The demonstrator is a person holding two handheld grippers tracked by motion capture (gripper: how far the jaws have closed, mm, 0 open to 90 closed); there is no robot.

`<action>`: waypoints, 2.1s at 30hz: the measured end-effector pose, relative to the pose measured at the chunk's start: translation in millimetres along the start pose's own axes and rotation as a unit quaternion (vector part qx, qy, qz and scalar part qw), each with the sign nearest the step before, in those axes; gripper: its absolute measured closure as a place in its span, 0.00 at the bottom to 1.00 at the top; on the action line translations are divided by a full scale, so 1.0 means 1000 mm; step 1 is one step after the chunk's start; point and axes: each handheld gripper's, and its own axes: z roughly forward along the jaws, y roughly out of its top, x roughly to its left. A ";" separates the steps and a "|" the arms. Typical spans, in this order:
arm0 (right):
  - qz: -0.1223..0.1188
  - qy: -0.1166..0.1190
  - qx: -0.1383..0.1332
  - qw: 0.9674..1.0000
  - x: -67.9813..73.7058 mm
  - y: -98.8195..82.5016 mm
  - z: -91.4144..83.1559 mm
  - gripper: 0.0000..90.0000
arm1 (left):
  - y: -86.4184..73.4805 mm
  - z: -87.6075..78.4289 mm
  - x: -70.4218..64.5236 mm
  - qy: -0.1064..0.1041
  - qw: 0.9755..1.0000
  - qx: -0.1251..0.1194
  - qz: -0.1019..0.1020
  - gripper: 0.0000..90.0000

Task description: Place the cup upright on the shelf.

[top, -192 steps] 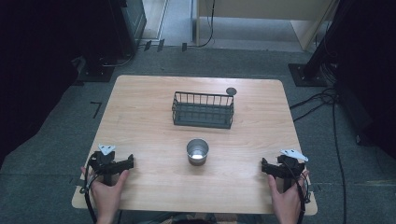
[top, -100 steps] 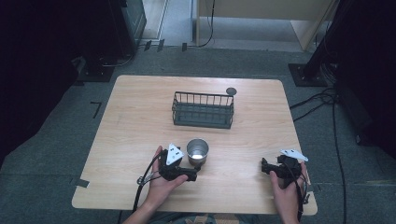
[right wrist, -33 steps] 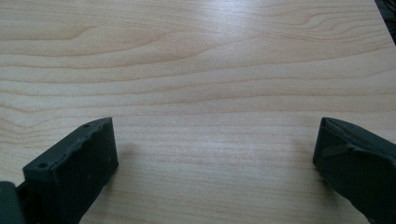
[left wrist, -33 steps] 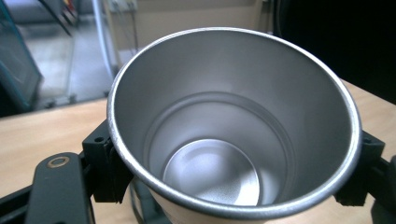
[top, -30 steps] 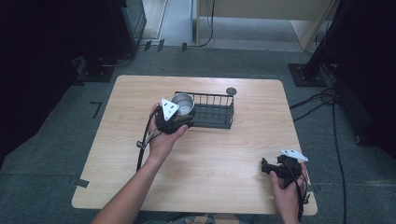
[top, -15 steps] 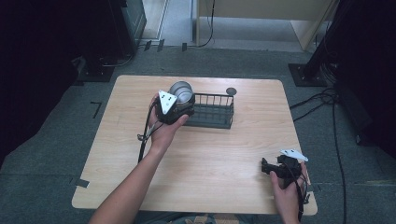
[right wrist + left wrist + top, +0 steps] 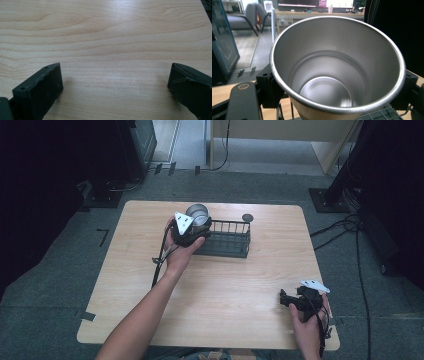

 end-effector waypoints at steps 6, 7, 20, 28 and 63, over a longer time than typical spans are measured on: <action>0.000 0.000 0.000 1.000 0.000 0.000 0.000 0.00 | -0.012 0.011 0.001 0.010 0.999 0.034 0.005 0.21; 0.000 0.000 0.000 1.000 0.000 0.000 0.000 0.00 | -0.013 0.012 0.001 0.011 0.999 0.035 0.003 0.21; 0.000 0.000 0.000 1.000 0.000 0.000 0.000 0.00 | -0.025 0.023 0.005 0.028 0.994 0.103 -0.006 0.21; -0.003 0.002 0.000 1.000 0.000 0.000 0.000 0.00 | -0.024 0.026 0.002 0.035 0.992 0.121 0.016 0.21; -0.003 0.003 0.000 1.000 0.000 0.000 0.000 0.00 | 0.003 -0.025 0.015 0.000 0.993 0.117 0.012 0.00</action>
